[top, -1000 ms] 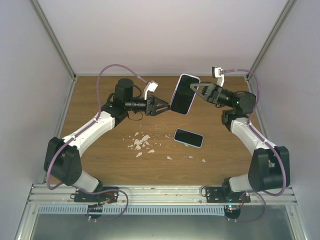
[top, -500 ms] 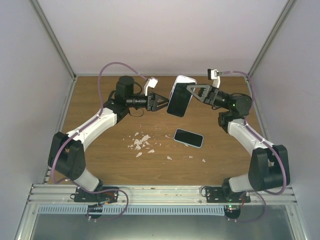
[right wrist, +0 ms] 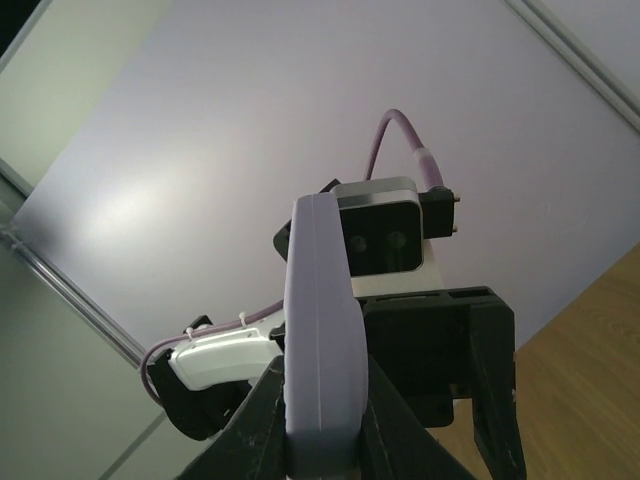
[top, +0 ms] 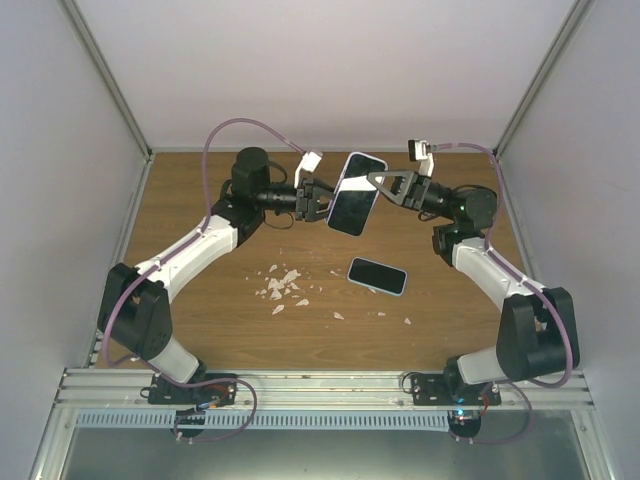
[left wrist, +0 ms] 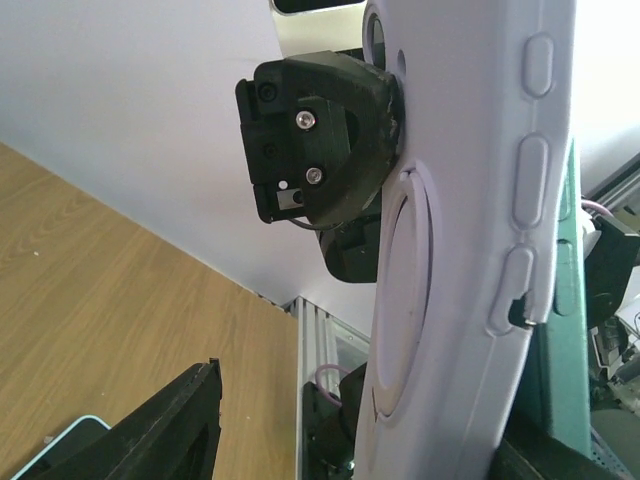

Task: Take the phone out of the phone case
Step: Remove the phone case from the phone.

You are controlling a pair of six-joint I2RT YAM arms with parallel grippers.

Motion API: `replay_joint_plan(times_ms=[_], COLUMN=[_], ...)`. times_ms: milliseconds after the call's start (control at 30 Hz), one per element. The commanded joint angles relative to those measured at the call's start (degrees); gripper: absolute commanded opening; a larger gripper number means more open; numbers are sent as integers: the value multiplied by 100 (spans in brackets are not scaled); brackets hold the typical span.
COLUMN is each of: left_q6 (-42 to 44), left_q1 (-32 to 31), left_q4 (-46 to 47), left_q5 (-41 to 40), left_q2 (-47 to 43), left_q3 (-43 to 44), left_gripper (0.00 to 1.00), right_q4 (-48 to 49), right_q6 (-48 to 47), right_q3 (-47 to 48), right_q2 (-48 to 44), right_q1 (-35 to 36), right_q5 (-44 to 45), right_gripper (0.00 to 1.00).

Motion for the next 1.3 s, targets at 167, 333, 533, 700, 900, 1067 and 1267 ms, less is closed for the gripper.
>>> replay_joint_plan(times_ms=[167, 333, 533, 700, 900, 1067, 1267], left_q6=[-525, -1505, -2137, -2684, -3047, -3126, -3110], left_q1=[1, 2, 6, 40, 182, 246, 274], left_q4=[789, 1435, 1836, 2266, 2526, 2646, 2747], left_q5=[41, 136, 315, 352, 321, 347, 347], left_q2=[-271, -188, -133, -79, 22, 115, 113], left_q3=[-27, -541, -1028, -1357, -1399, -1370, -1439], left_gripper=[51, 43, 34, 23, 2, 0, 0], right_q4=[-893, -1811, -2503, -2526, -2615, -2601, -2573], right_q6=[-825, -1491, -1843, -1855, -1897, -1850, -1799], right_q3=[15, 152, 222, 194, 253, 328, 372], right_q2=[-21, 51, 268, 464, 560, 633, 660], right_q1=[178, 167, 60, 40, 1, -18, -44], right_q5=[-534, -569, -463, -435, -458, -474, -484], right_gripper=[1, 0, 1, 1, 7, 15, 34])
